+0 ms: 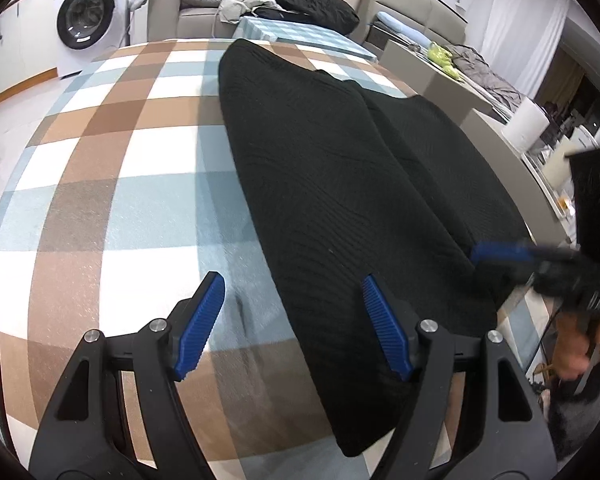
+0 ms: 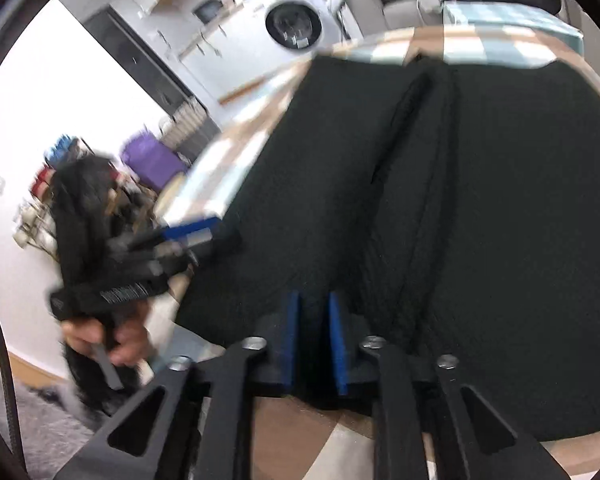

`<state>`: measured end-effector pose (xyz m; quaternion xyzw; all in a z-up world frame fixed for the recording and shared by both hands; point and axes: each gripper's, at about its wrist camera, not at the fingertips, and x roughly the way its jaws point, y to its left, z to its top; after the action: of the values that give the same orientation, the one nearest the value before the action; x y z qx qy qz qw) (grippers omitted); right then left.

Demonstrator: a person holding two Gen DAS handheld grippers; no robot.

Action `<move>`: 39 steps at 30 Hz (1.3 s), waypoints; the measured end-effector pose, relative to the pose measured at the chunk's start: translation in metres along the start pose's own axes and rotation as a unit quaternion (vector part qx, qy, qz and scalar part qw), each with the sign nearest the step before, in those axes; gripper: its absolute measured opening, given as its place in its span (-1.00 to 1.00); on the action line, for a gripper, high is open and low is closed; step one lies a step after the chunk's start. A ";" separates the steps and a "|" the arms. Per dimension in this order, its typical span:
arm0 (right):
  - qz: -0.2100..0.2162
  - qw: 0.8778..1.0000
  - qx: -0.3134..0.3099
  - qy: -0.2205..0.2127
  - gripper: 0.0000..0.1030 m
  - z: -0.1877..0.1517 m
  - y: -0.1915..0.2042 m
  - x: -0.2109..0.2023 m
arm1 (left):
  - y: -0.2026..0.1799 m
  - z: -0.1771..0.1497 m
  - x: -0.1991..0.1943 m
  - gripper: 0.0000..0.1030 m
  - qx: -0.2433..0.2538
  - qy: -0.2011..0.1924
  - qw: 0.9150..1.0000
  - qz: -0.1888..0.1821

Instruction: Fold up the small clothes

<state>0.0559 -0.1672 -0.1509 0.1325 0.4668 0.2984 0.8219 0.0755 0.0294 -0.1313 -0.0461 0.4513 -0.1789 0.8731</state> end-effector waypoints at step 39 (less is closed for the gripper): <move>-0.053 0.994 0.057 -0.072 -0.20 0.028 -0.053 -0.059 | -0.034 0.017 0.020 0.35 0.018 0.016 1.000 -0.019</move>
<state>0.0762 -0.2439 -0.1220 0.1755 0.4295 0.2168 0.8589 0.0906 -0.0112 -0.1285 -0.0362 0.4613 -0.2042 0.8627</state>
